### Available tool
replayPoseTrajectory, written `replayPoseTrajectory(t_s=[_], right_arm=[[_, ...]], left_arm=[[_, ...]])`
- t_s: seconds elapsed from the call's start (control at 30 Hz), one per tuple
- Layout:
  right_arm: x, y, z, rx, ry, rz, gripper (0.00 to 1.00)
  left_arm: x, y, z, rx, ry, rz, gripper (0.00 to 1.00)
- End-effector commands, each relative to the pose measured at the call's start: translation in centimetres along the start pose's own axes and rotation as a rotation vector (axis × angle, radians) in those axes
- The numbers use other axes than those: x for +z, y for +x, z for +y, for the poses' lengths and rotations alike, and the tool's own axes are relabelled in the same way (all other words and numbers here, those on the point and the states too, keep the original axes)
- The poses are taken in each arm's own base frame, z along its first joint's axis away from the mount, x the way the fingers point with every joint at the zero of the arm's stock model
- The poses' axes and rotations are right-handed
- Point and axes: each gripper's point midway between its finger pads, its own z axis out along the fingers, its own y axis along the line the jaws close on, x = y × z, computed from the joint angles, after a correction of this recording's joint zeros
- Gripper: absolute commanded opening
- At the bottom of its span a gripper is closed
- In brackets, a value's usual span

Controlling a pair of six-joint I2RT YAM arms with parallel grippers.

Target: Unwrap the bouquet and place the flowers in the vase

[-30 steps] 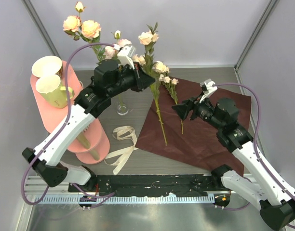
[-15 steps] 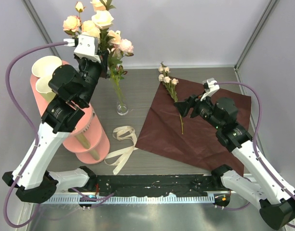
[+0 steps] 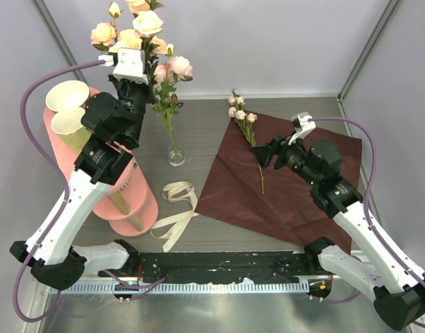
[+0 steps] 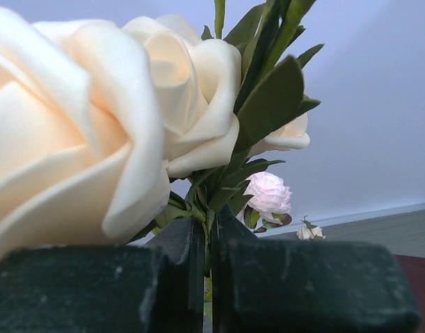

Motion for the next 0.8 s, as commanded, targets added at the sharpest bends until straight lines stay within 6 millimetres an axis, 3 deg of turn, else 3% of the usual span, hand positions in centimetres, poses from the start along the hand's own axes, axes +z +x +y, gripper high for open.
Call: replayPoseTrajectory(t_s=[0.0,0.3,0.77], right_arm=[[0.1,-2.3,0.9,-0.008,-0.026,-0.073,0.68],[-0.1,-2.3,0.9,-0.013,-0.030,-0.079,0.68],[0.0,-2.0,1.0,-0.008,-0.038,-0.072,0.68]], left_arm=[[-0.2,-2.5,0.9,-0.043,-0.028,-0.123,0.00],[0.1,-0.4,0.2,-0.028,-0.020,-0.106,0.00],[0.0,1.1,-0.5,-0.022,0.000,-0.108,0.00]])
